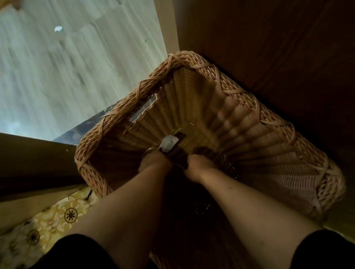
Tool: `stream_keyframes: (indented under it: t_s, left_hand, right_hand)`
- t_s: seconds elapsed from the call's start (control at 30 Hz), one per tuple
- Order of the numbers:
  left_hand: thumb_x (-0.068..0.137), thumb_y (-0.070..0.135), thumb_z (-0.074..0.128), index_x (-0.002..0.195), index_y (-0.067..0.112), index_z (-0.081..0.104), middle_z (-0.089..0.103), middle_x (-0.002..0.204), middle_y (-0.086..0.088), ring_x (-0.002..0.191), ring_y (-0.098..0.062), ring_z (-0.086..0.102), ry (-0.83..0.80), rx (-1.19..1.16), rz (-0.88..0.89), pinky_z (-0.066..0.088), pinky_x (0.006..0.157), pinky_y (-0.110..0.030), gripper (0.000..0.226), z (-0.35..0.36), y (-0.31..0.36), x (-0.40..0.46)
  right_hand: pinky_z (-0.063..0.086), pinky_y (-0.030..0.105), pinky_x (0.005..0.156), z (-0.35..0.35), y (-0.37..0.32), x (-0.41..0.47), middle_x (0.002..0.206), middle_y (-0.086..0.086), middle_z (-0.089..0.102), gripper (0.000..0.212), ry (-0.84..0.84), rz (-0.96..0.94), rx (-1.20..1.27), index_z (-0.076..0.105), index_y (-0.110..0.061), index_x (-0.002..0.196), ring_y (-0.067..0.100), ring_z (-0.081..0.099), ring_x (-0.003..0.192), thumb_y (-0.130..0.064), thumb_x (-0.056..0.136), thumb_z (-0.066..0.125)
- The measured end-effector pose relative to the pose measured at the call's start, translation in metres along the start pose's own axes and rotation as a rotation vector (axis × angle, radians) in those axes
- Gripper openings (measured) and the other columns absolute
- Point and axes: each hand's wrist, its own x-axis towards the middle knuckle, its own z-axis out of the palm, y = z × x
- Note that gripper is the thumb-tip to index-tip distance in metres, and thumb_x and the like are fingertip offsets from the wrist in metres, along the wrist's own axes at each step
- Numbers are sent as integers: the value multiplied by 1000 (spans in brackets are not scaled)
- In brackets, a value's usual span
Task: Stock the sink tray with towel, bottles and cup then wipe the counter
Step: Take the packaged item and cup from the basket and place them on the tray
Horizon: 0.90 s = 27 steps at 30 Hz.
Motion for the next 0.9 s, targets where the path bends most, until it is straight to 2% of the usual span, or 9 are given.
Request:
stream_keyframes:
  t_s: [0.2,0.37,0.47,0.57,0.7,0.8,0.9]
  left_hand:
    - [96,36,60,136,8,53,54,138,-16,125,-31,55,105,-92,-182,48,98,-42,49,22,8,27]
    - [102,33,51,139,7,48,55,137,-17,122,-31,57,222,-5,-213,48,93,-42,46,40,6,38]
    - [103,28,47,132,9,55,60,129,-12,116,-28,60,279,27,-204,49,86,-39,35,43,7,42]
    - [100,27,52,124,8,60,63,124,-12,113,-28,61,264,61,-144,49,81,-39,31,37,7,40]
    - [97,22,56,108,10,66,69,104,-9,95,-26,66,267,118,-12,50,69,-37,20,19,11,16]
    - [96,15,56,102,12,64,66,91,-6,83,-23,66,336,119,98,56,71,-37,11,3,17,-14]
    - [95,15,57,97,16,64,64,84,-1,75,-19,64,370,92,192,57,69,-37,7,-14,22,-51]
  right_hand:
    - [45,38,103,33,4,39,138,15,59,36,32,59,83,63,-9,131,33,56,126,-24,99,58]
    - [49,39,100,49,14,53,133,14,62,30,11,84,62,66,-9,126,32,59,122,-19,100,54]
    - [48,38,100,52,16,56,132,14,63,30,17,92,55,68,-9,124,33,59,121,-17,100,53]
    - [49,38,98,44,16,53,130,16,64,28,48,95,29,68,-6,122,34,60,120,-15,97,58]
    - [49,39,97,14,11,31,131,15,63,30,107,89,-31,66,-5,124,33,60,122,-15,96,59]
    - [49,40,98,-16,7,4,130,16,63,29,183,74,-62,66,-5,122,35,60,119,-19,98,58]
    - [51,35,90,-49,4,-26,123,15,67,28,208,42,-52,68,-7,121,33,64,112,-17,96,60]
